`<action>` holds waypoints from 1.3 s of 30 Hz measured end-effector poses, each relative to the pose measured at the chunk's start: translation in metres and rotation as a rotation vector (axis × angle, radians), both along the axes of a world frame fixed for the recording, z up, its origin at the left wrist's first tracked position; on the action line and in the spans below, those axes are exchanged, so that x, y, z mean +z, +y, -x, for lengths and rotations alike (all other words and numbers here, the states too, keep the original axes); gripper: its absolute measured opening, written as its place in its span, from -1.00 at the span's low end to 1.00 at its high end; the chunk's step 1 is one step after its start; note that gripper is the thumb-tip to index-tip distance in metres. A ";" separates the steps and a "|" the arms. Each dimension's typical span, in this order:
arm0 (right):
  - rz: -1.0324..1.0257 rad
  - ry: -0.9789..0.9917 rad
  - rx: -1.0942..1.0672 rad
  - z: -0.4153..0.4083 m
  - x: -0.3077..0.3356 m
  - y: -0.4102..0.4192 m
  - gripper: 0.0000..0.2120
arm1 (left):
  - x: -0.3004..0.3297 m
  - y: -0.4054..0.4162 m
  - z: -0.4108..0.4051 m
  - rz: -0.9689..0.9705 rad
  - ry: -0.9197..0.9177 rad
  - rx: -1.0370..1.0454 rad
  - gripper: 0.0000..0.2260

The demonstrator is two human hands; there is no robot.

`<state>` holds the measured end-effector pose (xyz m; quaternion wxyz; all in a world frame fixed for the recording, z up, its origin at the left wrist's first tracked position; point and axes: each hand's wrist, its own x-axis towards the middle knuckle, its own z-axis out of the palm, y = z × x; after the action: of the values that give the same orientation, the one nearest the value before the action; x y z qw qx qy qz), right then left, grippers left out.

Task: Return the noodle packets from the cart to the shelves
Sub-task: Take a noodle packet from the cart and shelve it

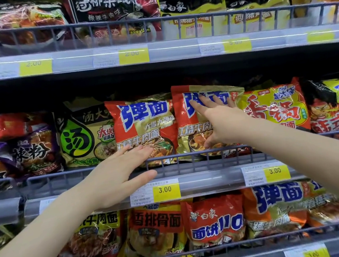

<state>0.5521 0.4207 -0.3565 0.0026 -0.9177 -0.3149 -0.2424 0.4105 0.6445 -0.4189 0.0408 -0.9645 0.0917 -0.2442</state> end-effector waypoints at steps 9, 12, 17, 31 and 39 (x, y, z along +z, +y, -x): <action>0.012 0.013 0.017 -0.016 -0.001 0.002 0.09 | 0.005 -0.008 0.006 0.025 0.048 0.022 -0.36; 0.028 0.001 0.020 -0.019 -0.001 0.003 0.08 | 0.005 -0.008 0.005 0.048 0.051 0.029 -0.37; 0.040 -0.042 0.051 -0.022 -0.005 0.002 0.05 | 0.003 -0.003 0.004 0.062 0.060 0.031 -0.13; 0.017 -0.154 0.281 0.035 -0.016 -0.023 -0.42 | 0.017 -0.017 0.003 -0.077 -0.051 0.069 -0.26; 0.132 -0.311 0.460 0.046 0.000 0.002 -0.58 | 0.035 0.001 0.005 -0.289 -0.177 -0.042 -0.56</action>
<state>0.5059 0.4230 -0.3567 -0.0508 -0.7721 -0.5263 -0.3524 0.4055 0.6452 -0.3838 0.1819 -0.9211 0.1421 -0.3135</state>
